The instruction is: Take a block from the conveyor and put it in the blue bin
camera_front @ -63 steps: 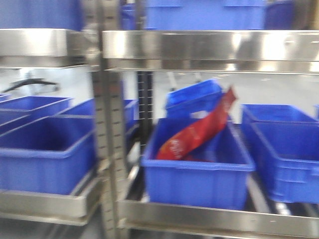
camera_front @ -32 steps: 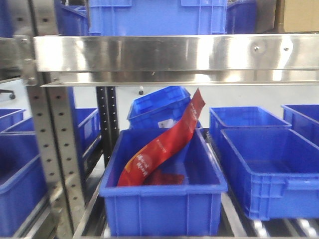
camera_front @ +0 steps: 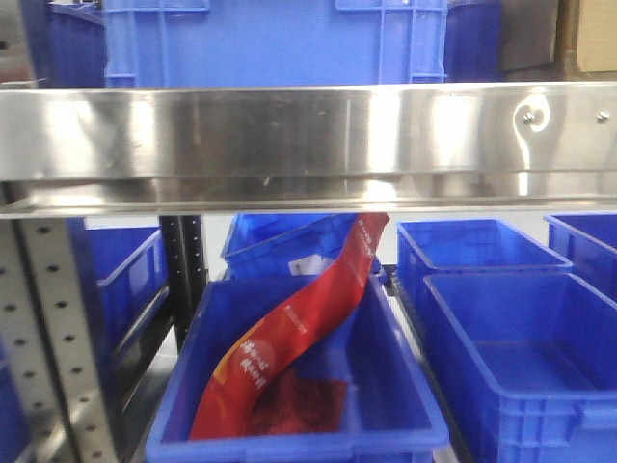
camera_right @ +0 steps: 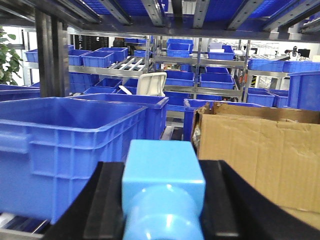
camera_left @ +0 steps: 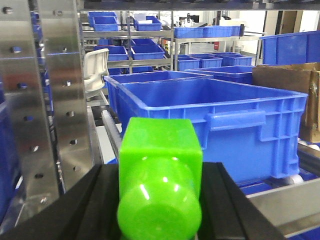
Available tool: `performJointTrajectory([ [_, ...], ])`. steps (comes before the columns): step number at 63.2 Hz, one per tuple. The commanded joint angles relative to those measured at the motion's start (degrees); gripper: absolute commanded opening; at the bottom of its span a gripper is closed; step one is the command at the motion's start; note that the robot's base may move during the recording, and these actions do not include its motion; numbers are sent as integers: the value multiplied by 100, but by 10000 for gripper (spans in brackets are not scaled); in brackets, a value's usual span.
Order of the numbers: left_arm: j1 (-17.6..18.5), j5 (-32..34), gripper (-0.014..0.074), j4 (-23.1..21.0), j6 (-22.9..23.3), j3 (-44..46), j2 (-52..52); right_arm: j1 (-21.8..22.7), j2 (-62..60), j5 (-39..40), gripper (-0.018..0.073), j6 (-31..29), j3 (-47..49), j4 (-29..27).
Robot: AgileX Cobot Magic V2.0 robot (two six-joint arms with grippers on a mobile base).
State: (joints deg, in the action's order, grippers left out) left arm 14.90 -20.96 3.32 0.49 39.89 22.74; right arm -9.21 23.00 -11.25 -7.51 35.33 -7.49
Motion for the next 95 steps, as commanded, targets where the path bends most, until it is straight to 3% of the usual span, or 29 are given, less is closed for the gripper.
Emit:
performJointTrajectory([
  [1, 36, 103, -111, -10, -14, 13, -17, -6, -22, 154, -162, -40, -10, 18],
  [95, 36, 103, -111, -10, -14, 13, -17, -6, -22, 154, -162, -40, -10, 18],
])
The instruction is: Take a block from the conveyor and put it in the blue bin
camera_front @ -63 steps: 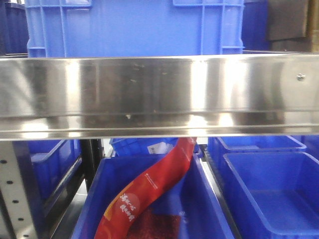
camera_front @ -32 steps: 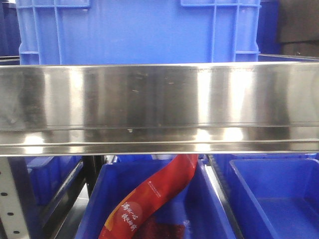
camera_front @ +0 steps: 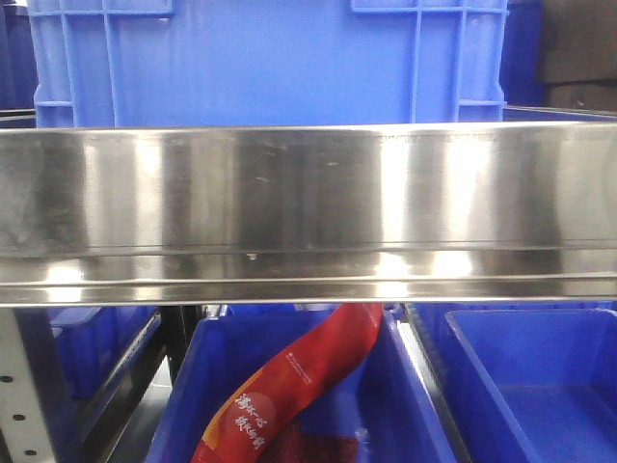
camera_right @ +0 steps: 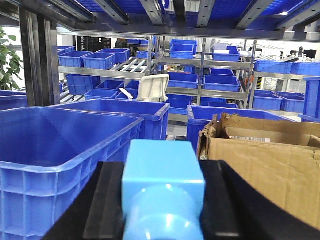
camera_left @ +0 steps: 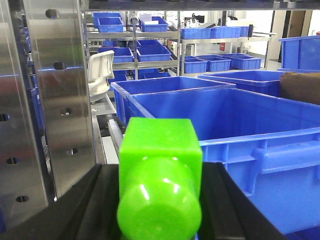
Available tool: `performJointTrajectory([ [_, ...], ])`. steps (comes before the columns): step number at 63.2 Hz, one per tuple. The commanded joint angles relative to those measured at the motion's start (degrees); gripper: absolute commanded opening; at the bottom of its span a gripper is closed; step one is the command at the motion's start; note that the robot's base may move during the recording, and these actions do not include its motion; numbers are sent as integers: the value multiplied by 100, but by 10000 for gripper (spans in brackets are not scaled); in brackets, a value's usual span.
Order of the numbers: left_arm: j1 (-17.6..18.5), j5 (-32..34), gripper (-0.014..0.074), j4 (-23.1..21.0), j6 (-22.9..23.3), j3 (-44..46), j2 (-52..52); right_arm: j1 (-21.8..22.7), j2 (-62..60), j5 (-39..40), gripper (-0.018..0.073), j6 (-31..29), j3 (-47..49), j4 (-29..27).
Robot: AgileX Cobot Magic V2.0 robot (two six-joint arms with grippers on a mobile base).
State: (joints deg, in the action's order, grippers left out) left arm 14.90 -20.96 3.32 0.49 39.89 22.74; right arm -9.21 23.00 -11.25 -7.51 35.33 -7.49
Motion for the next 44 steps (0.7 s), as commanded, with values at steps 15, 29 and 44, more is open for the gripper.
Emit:
performJointTrajectory([
  [15, 36, 103, -111, -10, -14, 13, -17, -6, -22, 301, -162, -40, -10, 18],
  [29, 36, 336, -111, -216, -14, 167, 131, -6, 121, 273, -162, -40, 155, -232],
  [44, 100, -117, -111, -525, -49, 1198, 1565, -84, 1210, -218, -162, -40, 1043, -438],
])
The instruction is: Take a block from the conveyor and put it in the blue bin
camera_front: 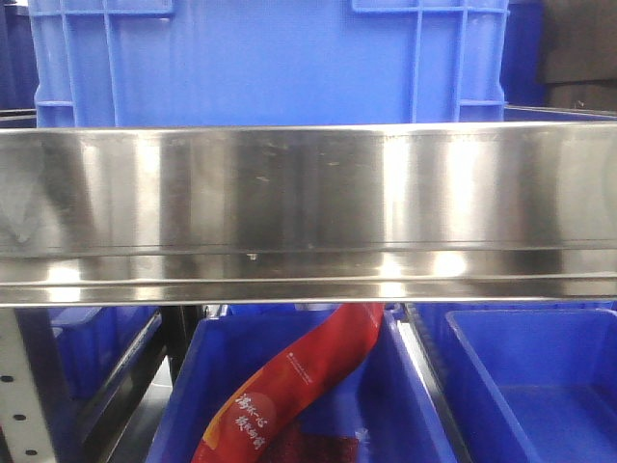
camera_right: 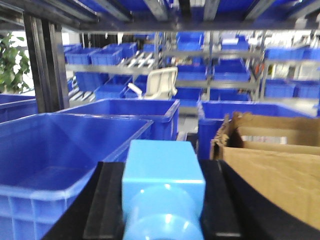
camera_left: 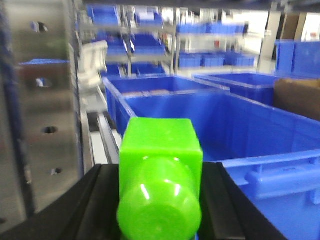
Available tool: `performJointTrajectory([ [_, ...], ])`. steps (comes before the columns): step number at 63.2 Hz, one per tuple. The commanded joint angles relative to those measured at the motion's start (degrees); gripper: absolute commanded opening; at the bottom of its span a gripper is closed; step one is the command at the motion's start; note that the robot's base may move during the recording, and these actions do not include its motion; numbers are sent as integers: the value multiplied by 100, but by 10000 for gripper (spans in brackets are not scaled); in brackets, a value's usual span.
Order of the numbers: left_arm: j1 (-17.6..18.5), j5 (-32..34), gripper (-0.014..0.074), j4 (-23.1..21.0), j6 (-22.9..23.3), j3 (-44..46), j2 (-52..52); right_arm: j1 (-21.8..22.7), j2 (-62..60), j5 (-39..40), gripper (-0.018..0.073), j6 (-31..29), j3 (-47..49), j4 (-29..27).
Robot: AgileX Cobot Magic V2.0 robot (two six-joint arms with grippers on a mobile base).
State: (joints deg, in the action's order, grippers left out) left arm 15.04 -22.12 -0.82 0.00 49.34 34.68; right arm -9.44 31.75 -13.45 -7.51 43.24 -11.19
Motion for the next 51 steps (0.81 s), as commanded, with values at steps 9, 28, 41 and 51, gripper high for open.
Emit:
performJointTrajectory([
  [9, 527, -1, -111, -110, -154, 867, 1140, -482, 1084, -148, -162, -40, 790, -68],
  [28, 1156, 92, -111, -110, -154, 1937, 2627, -1602, 2769, -250, -162, -40, 1954, -68],
  [41, 1156, 92, -111, -341, -154, 2731, 3694, -1893, 4025, -273, -162, -40, 2764, -68],
  [51, 1156, 57, -111, -495, -154, 3066, 4284, -1921, 4678, -282, -162, -40, 3187, -68],
])
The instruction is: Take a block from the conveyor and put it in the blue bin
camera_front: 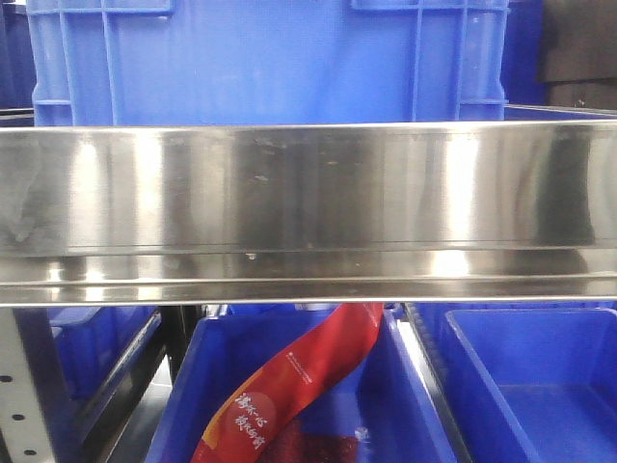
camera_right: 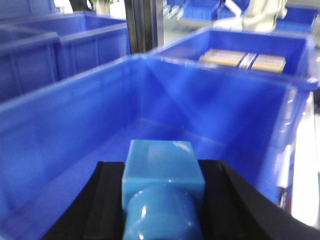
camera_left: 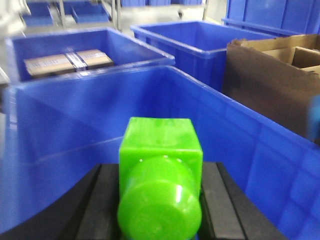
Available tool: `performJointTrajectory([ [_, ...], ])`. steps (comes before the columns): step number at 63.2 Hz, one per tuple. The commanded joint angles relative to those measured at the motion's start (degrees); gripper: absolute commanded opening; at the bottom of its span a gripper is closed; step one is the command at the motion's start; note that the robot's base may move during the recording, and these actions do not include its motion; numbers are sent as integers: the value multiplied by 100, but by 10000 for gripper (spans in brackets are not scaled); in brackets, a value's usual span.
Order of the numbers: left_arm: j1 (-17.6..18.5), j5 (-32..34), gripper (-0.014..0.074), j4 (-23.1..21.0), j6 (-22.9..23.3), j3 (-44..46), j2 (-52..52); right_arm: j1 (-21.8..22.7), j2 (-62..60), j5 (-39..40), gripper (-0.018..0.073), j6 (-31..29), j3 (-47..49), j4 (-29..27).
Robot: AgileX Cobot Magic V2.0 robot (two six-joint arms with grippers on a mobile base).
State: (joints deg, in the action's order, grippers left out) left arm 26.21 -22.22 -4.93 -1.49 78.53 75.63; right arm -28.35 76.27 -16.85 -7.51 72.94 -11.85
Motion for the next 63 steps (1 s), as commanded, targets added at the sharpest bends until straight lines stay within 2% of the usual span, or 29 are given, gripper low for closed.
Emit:
performJointTrajectory([
  [1, 39, 66, -111, -84, -4, 160, 225, -30, 281, 58, -162, -40, 258, -2],
  [9, 39, 51, -109, -84, -4, 160, 432, -30, 484, 72, -160, -40, 361, -2],
  [13, 39, 10, -77, -24, -4, 160, 492, -30, 516, 72, -125, -40, 361, -2],
  [18, 39, 10, 31, 17, -4, 160, 544, -30, 549, 72, 9, -40, 361, -2],
  [25, 39, 10, 252, 17, -4, 160, 547, -30, 572, 168, 258, -40, 361, -2],
  [29, 39, -2, 339, 17, -4, 160, 547, -30, 595, 231, 393, -40, 361, -2],
  [32, 39, -53, 409, 17, -4, 160, 547, -30, 594, 238, 456, -40, 361, -2],
  [35, 39, -95, 433, 17, -4, 160, 547, -30, 594, 238, 490, -40, 361, -2],
  [42, 39, -107, 442, 17, -4, 160, 547, -30, 584, 238, 477, -40, 361, -2],
  [47, 39, -107, 409, 17, -4, 160, 521, -30, 560, 226, 430, -40, 361, -2],
  [52, 39, -154, 283, 17, -4, 169, 437, -30, 503, 181, 319, -40, 361, -2],
  [61, 39, -271, -110, 0, -4, 169, 307, -30, 390, 184, 42, -40, 361, -141],
  [63, 39, -240, -110, 0, -4, 169, 297, -30, 378, 199, -26, -40, 361, -207],
])
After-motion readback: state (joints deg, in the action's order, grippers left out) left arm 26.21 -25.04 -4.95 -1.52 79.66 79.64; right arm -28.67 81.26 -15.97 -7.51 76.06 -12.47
